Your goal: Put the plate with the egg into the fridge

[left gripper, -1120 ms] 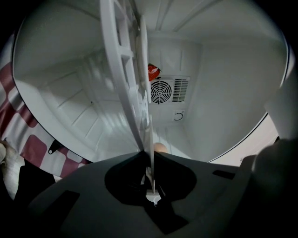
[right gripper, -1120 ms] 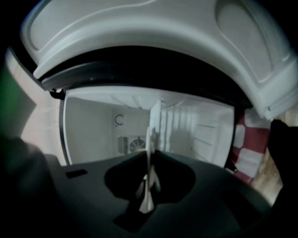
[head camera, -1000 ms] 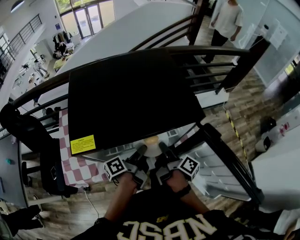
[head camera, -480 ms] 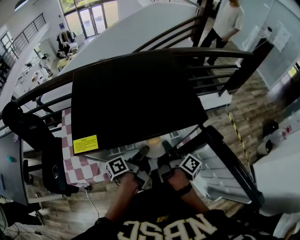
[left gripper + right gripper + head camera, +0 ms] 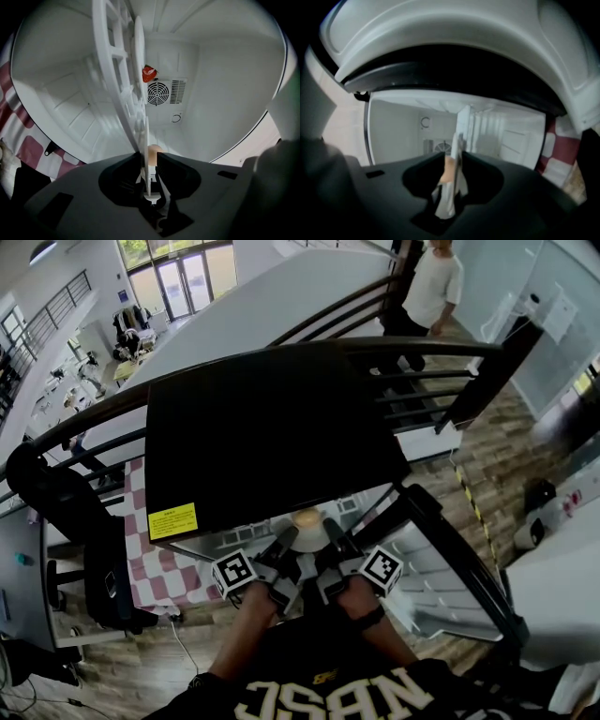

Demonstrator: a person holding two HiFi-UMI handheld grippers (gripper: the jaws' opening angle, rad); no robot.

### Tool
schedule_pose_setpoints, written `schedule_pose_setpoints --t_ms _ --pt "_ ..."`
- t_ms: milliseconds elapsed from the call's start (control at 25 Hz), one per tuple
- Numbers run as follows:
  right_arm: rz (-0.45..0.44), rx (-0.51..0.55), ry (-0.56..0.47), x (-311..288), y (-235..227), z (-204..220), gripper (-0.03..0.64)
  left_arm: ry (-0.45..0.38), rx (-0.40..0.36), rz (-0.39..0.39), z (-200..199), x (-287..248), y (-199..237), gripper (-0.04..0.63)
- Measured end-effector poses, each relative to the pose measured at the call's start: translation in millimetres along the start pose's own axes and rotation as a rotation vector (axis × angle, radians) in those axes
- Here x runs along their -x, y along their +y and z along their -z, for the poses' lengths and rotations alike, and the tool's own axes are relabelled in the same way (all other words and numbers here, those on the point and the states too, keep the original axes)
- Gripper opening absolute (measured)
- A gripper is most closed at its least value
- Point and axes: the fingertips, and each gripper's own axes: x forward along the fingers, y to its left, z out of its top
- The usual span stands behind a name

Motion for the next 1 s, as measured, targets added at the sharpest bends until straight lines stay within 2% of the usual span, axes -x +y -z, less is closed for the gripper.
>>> schedule_pose_setpoints --t_ms 160,240,480,640,800,1000 --pt "-0.018 0.044 0.015 2 6 0 0.189 -0.007 0.002 0.01 -2 3 -4 0.174" --pt "-0.028 0.058 0.014 4 8 0 0.213 -0.009 -0.011 0.011 -3 6 -5 0.197" --pt "-0.023 0.104 0.0 15 6 2 0.236 -0.023 -0.005 0.018 -3 20 -5 0.221" --pt "-0.032 0.111 -0.022 26 3 4 0.239 -0.016 -0.03 0.019 1 29 -4 0.226" --pt "-0.029 0.143 -0.036 39 1 4 0.245 0.004 -0.132 0.027 6 39 -13 0.241" --pt "0.012 0.238 -0.044 55 -2 8 0.245 0.03 -0.344 -0.033 6 56 -9 0.242"
